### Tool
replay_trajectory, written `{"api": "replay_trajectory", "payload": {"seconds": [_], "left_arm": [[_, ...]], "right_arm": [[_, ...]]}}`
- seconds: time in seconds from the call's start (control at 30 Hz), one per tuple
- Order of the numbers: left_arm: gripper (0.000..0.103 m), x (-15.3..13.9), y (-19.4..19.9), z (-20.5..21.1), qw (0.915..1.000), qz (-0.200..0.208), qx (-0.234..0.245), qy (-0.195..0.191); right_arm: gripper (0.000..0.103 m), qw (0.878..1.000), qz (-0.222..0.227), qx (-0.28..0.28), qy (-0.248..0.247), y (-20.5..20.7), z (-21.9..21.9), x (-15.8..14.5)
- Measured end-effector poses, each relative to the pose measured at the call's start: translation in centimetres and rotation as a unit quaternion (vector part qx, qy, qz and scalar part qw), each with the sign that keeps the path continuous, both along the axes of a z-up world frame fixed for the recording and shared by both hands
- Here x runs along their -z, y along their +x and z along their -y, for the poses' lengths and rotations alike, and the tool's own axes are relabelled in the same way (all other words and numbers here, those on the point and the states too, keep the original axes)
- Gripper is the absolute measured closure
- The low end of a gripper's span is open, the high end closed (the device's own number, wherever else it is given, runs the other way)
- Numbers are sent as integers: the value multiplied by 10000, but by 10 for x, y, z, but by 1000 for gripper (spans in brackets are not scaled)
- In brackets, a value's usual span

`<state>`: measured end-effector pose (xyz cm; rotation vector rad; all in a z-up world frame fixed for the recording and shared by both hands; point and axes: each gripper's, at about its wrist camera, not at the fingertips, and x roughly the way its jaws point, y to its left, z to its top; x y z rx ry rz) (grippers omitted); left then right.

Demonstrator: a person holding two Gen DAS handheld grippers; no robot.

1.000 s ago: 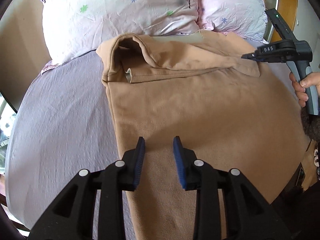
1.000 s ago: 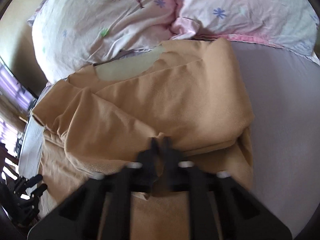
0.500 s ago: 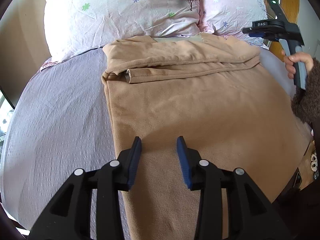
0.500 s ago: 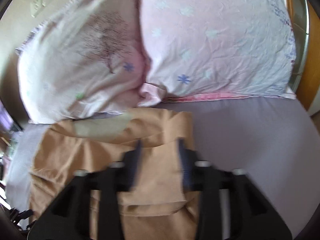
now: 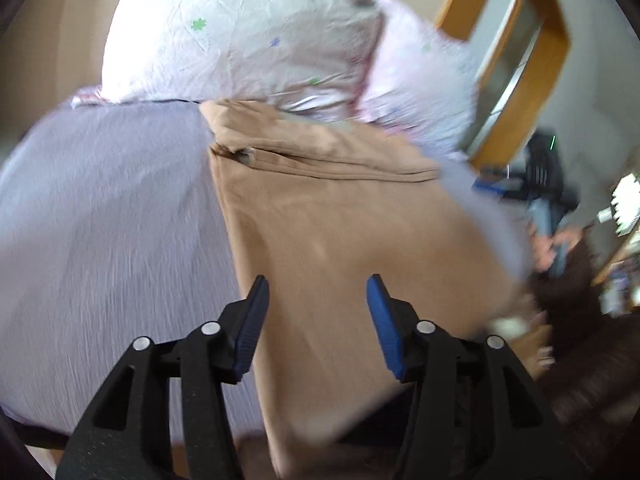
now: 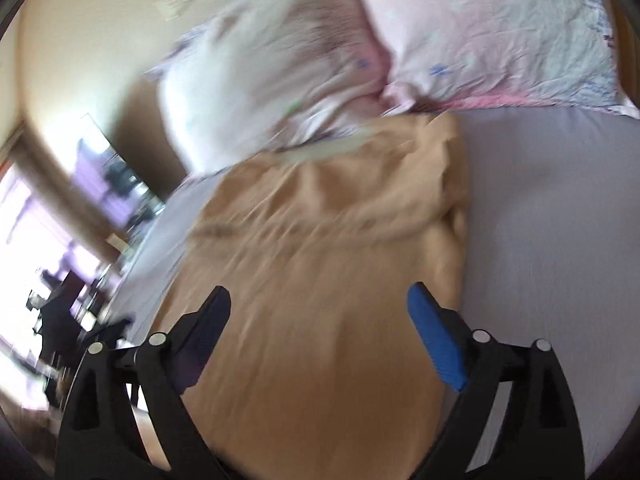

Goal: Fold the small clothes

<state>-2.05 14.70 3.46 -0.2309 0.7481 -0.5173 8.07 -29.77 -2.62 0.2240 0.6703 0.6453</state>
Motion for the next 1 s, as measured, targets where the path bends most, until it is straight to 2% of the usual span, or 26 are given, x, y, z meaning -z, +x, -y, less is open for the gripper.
{"api": "replay_trajectory", "payload": {"seconds": [0.1,0.13,0.2,0.27,0.33,0.43,0.47,0.5,0.53,0.57,0.6,0.63,0.7,0.77,0.87,0.93,1.0], "left_arm": [[42,8,-38,-27,9981,37,274,-555],[41,11,-46,-31,9977,7,314,-604],[40,25,-62,-38,9973,-171,361,-610],[40,44,-68,-39,9971,-480,318,-490],[41,60,-64,-36,9961,-686,279,-470],[41,80,-49,-27,9929,-813,308,-808],[42,86,-42,-23,9916,-834,301,-937],[42,90,-36,-19,9910,-859,268,-987],[50,94,-30,-15,9901,-923,224,-1031],[57,98,-25,-12,9889,-991,209,-1091],[81,104,-21,-9,9863,-1112,197,-1205],[98,108,-18,-9,9830,-1230,212,-1346],[98,108,-19,-14,9759,-1316,249,-1721],[99,97,-24,-19,9726,-1215,355,-1952],[99,54,-21,-23,9767,-721,442,-1973],[99,20,3,-22,9790,-318,491,-1951],[99,-7,47,-23,9813,-26,280,-1906]], "right_arm": [[11,9990,-76,-417,-152,-67,14,26],[11,9983,-204,-505,-189,-92,23,43],[11,9981,-450,-328,-245,-115,35,63],[12,9955,-926,39,-191,-127,56,90],[12,9924,-1192,287,-65,-121,67,111],[15,9904,-1309,13,441,-102,66,130],[20,9899,-1332,-56,479,-95,62,135],[34,9893,-1371,-106,493,-87,57,139],[43,9884,-1417,-150,530,-77,53,144],[69,9869,-1450,-254,660,-78,52,151],[94,9857,-1451,-357,778,-77,53,153],[95,9847,-1390,-487,934,-82,53,155],[96,9837,-1173,-709,1162,-91,55,149],[96,9826,-781,-954,1390,-105,58,126],[96,9819,-12,-970,1625,-106,64,72],[96,9794,510,-942,1713,-92,66,34],[96,9784,984,-667,1692,-61,61,-9]]}}
